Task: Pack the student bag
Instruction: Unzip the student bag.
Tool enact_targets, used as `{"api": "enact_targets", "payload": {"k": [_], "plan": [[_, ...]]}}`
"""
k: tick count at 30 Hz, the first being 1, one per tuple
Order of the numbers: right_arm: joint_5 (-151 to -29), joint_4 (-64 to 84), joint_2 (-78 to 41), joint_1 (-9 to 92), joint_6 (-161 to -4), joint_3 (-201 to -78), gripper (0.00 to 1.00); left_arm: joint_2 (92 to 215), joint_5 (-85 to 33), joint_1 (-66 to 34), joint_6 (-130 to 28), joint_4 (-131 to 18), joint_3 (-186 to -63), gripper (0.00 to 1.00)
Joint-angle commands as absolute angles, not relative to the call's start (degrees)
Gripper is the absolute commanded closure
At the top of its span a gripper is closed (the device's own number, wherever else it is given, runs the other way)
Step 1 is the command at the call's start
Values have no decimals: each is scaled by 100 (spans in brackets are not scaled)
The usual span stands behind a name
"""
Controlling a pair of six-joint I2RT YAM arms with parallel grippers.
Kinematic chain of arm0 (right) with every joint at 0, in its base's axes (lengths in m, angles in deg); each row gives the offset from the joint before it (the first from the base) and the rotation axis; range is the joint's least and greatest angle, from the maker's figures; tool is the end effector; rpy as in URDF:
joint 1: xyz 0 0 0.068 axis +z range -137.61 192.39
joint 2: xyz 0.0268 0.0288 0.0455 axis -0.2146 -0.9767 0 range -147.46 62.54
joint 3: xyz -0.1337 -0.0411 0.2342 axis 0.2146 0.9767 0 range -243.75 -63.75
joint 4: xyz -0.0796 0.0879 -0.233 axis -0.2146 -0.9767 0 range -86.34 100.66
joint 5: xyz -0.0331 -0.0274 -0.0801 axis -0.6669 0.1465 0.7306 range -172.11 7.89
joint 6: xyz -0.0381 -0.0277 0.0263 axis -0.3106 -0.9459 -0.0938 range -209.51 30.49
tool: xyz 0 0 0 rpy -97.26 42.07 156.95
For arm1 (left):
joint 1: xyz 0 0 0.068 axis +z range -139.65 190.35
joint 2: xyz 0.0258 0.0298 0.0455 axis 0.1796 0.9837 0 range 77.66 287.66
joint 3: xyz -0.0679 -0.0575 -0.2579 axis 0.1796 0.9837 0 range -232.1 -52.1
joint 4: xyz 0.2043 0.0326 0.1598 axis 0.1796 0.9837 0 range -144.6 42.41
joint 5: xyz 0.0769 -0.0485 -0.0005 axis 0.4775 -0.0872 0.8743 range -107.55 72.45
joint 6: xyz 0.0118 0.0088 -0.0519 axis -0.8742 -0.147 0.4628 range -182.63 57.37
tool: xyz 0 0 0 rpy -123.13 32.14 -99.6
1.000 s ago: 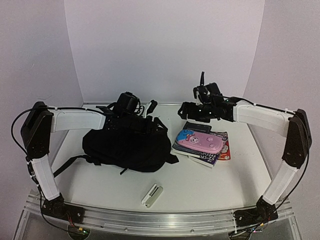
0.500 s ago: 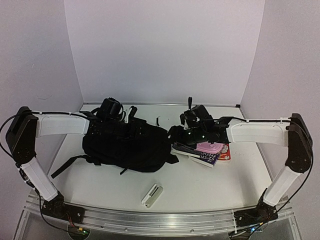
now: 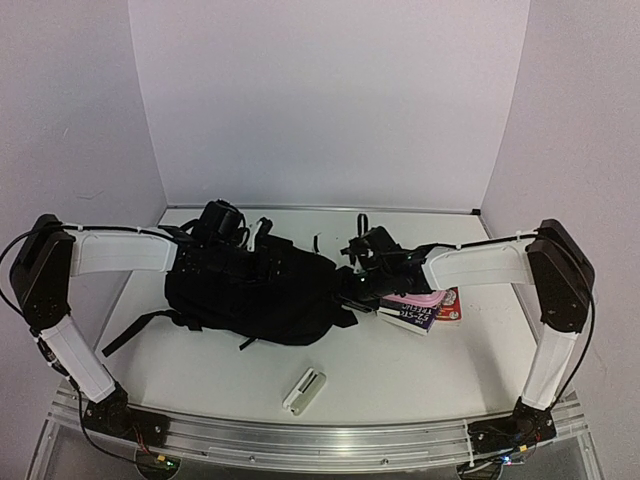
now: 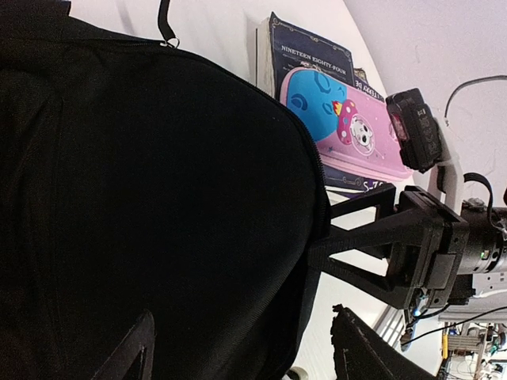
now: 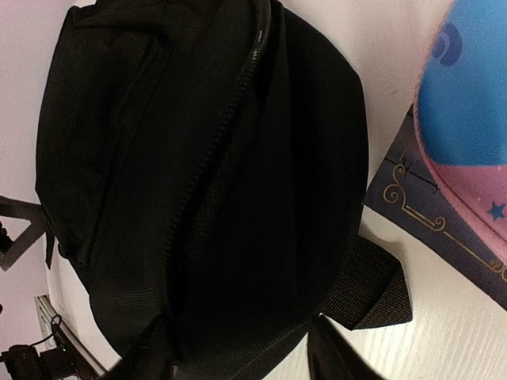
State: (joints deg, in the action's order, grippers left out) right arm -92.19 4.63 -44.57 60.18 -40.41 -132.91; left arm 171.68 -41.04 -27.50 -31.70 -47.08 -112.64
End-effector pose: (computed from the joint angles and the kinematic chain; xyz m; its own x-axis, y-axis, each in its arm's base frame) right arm 0.2683 0.3049 0.1867 -0.9206 0.0927 -0.3794 -0.1804 0.7606 0.6236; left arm 0.2729 -0.2299 0.2218 -0.8557 0.0679 -0.5130 0.4202 0.6699 -0.6122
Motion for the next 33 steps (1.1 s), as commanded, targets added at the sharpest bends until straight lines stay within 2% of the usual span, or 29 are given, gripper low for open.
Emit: {"api": "enact_targets", "payload": {"k": [1, 5, 8, 18, 23, 24, 25, 28, 30, 31, 33], "plan": [[-9035, 635, -4482, 6048, -3986, -13475, 66, 16949, -3984, -2798, -3500, -4731, -11264, 26], [-9010, 640, -4494, 6054, -3953, -13362, 89, 17242, -3761, -3066, -3902, -4496, -11601, 26], [-9018, 685, -4452, 6052, -3915, -13260, 98, 17585, -3709, -3261, -4182, -4304, -11950, 26], [-8931, 739, -4297, 6050, -3881, -13068, 100, 18401, -3593, -3547, -4607, -4188, -12574, 22], [-8938, 754, -4271, 6048, -3880, -13049, 100, 18773, -3280, -3599, -4652, -4013, -12839, 25], [-8935, 753, -4263, 6051, -3880, -13042, 100, 18836, -3183, -3612, -4668, -3969, -12883, 27], [-8928, 756, -4254, 6052, -3880, -13036, 100, 18896, -3078, -3627, -4678, -3923, -12931, 34], [-8879, 756, -4212, 6049, -3880, -13013, 100, 18951, -2735, -3660, -4637, -3854, -12995, 70], [-8841, 753, -4179, 6050, -3880, -12984, 100, 18838, -2525, -3658, -4554, -3949, -12910, 91], [-8824, 753, -4166, 6053, -3880, -12967, 100, 18754, -2398, -3655, -4517, -4005, -12842, 98], [-8795, 754, -4122, 6048, -3880, -12932, 100, 18575, -2219, -3624, -4448, -4158, -12690, 100]]}}
